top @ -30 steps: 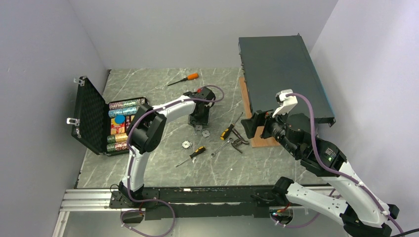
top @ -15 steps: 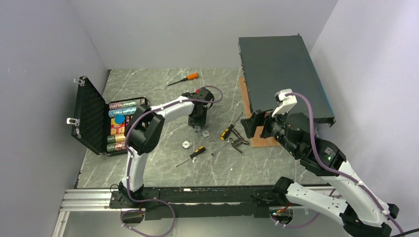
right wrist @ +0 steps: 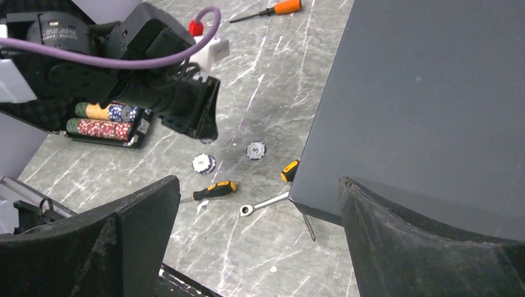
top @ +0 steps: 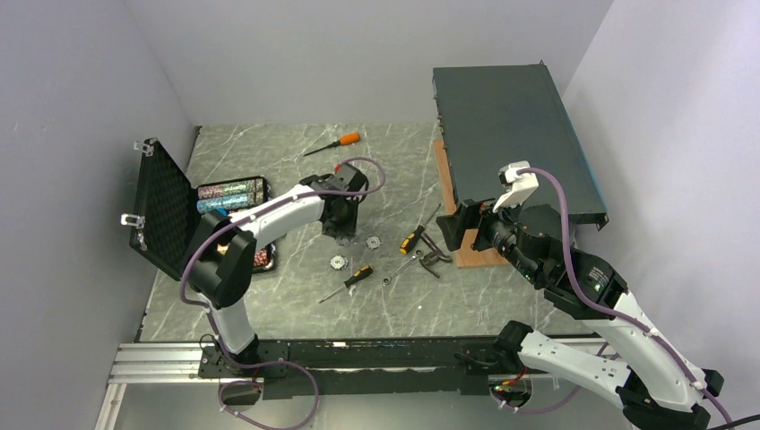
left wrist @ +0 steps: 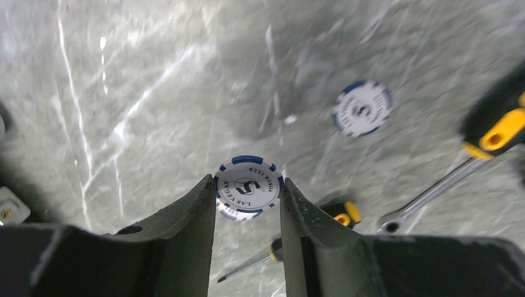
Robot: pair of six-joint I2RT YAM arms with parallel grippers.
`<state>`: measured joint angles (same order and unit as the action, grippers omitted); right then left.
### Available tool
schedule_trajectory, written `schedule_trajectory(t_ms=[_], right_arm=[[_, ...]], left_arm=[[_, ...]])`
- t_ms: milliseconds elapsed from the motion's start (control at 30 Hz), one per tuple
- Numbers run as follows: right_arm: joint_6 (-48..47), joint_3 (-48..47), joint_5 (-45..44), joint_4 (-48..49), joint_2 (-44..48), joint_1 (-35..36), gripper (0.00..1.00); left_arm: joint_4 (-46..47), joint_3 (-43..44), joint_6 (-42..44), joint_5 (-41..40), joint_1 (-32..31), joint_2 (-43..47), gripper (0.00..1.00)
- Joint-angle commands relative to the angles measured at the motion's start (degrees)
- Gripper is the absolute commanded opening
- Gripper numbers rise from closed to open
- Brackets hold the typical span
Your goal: Pack up texas hold em set
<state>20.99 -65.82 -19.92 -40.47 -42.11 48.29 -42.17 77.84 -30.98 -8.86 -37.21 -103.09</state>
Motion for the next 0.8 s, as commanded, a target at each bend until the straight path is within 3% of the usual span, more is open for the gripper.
schedule_trajectory(t_ms=[0,233,767], right_arm=[[-0.03,-0.66,0.73,1.50,-0.20,-0.12,1.00],[0.40,0.06,1.58,2.48,-0.34,-0.10,1.00],[0.80,0.65,1.51,2.23,0.00,-0.05,1.00]], left_arm=[[1.26,-6.33,-1.54,0.13,-0.04,4.88,0.34],[3.32,-11.65,-2.29,0.92,-0.21,7.09,0.34],[4.37,-12.11,-2.88,1.46,-1.53,4.82,0.38]])
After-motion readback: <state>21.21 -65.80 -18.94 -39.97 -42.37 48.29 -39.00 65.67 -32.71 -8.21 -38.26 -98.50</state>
